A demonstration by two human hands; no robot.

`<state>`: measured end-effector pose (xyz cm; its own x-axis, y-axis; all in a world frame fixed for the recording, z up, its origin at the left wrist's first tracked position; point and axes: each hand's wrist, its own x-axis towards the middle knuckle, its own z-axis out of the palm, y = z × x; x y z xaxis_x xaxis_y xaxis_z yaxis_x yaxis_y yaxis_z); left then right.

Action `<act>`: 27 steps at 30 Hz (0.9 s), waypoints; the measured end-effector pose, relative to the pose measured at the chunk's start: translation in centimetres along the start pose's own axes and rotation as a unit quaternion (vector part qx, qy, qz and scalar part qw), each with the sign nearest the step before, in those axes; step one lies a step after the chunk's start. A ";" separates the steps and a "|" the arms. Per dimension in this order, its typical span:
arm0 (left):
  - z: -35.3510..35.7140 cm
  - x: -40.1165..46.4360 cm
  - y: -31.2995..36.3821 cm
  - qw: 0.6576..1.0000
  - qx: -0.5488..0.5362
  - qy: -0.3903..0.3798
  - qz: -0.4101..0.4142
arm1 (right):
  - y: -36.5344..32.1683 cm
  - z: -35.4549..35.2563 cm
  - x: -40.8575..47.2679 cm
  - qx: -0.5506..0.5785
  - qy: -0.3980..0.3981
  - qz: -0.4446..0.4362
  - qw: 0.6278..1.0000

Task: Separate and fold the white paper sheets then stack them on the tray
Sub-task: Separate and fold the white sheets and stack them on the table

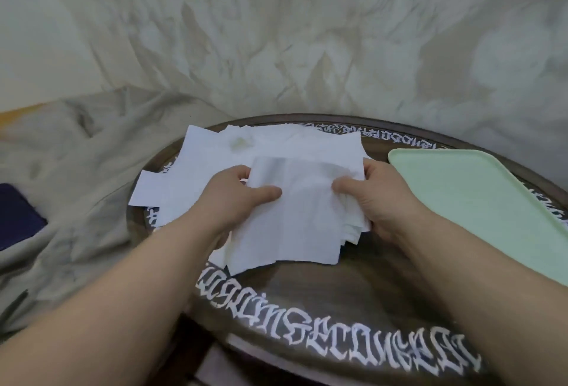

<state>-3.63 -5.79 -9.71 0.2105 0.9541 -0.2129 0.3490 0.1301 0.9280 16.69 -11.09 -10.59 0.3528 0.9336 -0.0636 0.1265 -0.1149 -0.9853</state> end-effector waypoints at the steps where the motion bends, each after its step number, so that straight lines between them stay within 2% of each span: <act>1: -0.2 -1.4 0.0 0.999 0.003 0.034 0.011 | -0.4 0.1 -1.3 0.002 0.004 -0.007 1.000; 3: -0.4 -4.2 0.2 0.998 0.006 0.063 0.025 | -1.1 0.4 -3.9 0.018 0.016 -0.005 1.000; 4: -0.4 -5.7 0.3 0.998 -0.005 0.054 0.033 | -1.3 0.4 -5.2 0.023 0.021 0.000 1.000; 6: -0.2 -8.6 0.6 0.995 -0.087 0.000 0.041 | -1.7 0.6 -7.6 0.018 0.015 -0.002 1.000; 8: 0.0 -10.8 1.1 0.978 -0.199 -0.054 0.026 | -2.1 0.7 -9.5 0.035 -0.001 0.004 0.999; 10: 0.1 -12.3 1.1 0.967 -0.243 -0.067 0.033 | -2.8 0.9 -10.9 0.078 -0.027 0.025 0.996; 12: 0.3 -13.2 0.5 0.978 -0.190 -0.043 0.076 | -3.3 0.9 -12.1 0.098 -0.061 0.028 0.993; 14: 0.5 -13.8 0.0 0.989 -0.084 0.001 0.121 | -3.7 0.7 -12.7 0.099 -0.096 0.024 0.990; 17: 1.3 -13.9 -0.3 0.987 0.018 0.033 0.157 | -3.1 0.1 -12.7 0.111 -0.123 0.028 0.986; 22: 2.6 -12.4 -1.3 0.983 0.058 0.075 0.158 | -0.7 -0.3 -11.8 0.143 -0.140 0.044 0.979; 27: 3.6 -10.4 -2.6 0.986 0.044 0.085 0.135 | 1.0 -0.7 -10.3 0.152 -0.103 0.075 0.980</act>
<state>-3.46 -17.01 -11.05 0.1530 0.9831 0.1006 0.3804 -0.1526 0.9122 13.80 -21.02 -10.78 0.1469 0.9662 -0.2120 -0.2061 -0.1797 -0.9619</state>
